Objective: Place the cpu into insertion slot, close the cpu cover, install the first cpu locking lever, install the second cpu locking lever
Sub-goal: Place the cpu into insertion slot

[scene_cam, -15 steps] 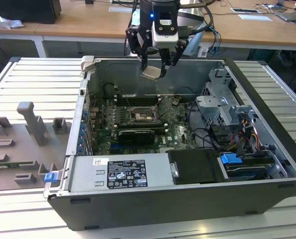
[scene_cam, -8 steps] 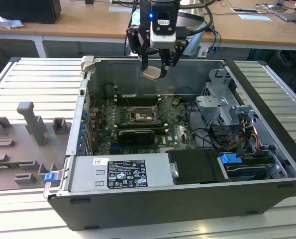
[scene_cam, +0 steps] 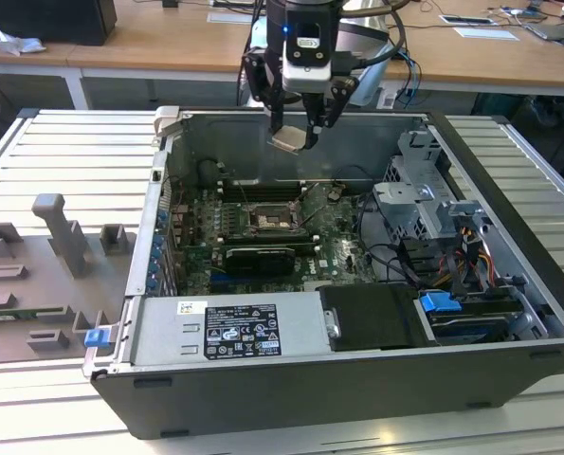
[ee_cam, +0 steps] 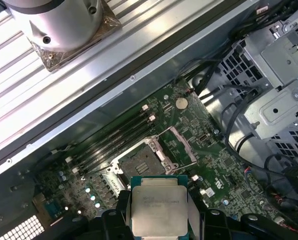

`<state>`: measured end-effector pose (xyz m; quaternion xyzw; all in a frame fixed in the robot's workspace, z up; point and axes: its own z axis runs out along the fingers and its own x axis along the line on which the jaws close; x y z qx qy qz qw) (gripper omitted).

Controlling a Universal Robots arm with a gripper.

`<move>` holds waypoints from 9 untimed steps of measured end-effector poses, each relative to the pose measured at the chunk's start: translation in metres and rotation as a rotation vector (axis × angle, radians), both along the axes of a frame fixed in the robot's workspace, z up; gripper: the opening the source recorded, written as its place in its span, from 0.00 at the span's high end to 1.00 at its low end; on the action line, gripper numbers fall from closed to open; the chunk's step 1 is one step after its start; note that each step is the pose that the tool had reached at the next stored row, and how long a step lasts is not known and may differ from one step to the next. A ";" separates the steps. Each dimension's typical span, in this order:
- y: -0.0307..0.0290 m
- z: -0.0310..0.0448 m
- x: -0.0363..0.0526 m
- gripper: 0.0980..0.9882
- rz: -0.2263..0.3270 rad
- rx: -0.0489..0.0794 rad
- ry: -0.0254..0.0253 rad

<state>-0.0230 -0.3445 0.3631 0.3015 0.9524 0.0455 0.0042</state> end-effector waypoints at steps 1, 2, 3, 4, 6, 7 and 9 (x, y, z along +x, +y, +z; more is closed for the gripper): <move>0.0000 0.0000 0.0000 0.50 -0.004 0.000 0.0000; 0.0000 -0.0001 0.0000 0.50 -0.010 0.000 0.0000; 0.0000 -0.0001 0.0000 0.50 -0.015 0.000 0.0000; 0.0000 -0.0001 0.0000 0.50 -0.025 0.000 -0.0001; 0.0000 -0.0002 0.0000 0.50 -0.033 0.000 0.0000; 0.0000 -0.0002 0.0000 0.50 -0.038 0.000 -0.0001; 0.0000 -0.0002 0.0000 0.50 -0.052 0.000 0.0000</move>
